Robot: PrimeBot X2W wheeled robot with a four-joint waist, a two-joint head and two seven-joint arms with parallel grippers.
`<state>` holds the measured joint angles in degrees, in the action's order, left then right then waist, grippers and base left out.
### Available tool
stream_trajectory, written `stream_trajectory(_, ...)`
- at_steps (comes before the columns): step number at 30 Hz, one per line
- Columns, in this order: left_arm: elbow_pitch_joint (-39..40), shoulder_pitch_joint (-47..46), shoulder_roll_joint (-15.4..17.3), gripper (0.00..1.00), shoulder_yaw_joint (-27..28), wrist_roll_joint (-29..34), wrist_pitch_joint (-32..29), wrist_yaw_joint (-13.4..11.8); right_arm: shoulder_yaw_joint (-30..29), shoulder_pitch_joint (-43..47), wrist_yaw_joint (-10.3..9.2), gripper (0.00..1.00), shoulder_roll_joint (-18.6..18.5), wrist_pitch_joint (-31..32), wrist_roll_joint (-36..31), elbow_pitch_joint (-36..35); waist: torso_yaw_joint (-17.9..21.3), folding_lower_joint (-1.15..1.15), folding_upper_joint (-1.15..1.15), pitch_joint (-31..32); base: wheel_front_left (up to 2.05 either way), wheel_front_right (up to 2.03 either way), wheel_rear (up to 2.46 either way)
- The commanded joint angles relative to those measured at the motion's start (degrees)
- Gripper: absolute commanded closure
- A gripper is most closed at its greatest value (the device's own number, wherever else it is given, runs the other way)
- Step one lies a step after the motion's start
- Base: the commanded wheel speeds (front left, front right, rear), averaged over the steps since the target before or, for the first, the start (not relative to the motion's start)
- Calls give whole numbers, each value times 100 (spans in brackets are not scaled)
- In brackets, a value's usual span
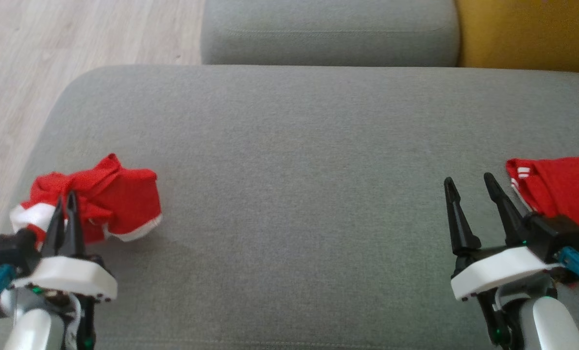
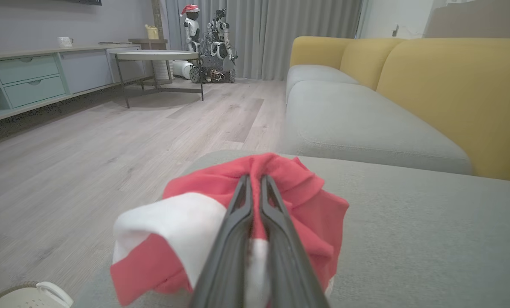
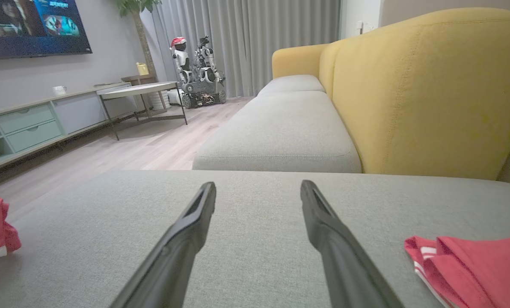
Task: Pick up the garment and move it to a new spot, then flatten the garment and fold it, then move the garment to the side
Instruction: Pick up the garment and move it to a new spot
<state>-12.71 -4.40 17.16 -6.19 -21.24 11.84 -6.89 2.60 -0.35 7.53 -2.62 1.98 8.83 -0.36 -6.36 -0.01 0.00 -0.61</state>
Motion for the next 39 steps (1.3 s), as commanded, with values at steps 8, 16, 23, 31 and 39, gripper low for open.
stream_trajectory(8,1623,107,98,100,-27,229,-428,-254,106,-146,-4,0,-26,2,70,-303,326,1,0,-30,0,0,0)
stream_trajectory(16,1694,-509,-139,100,-763,419,-660,32,233,-393,-4,0,-26,-7,131,-400,1016,1,0,-567,0,0,0)
stream_trajectory(23,1217,-1233,-624,100,-1425,472,-542,389,339,-619,-4,0,-26,-130,238,-347,1755,1,0,-1096,0,0,0)
stream_trajectory(31,274,-1643,-1142,100,-2088,455,-546,644,389,-759,-4,0,-26,-326,384,-245,2298,1,0,-1567,0,0,0)
stream_trajectory(39,-433,-1746,-1312,0,-2445,333,-404,793,294,-778,-4,0,-26,-396,395,-153,2136,1,0,-1590,0,0,0)
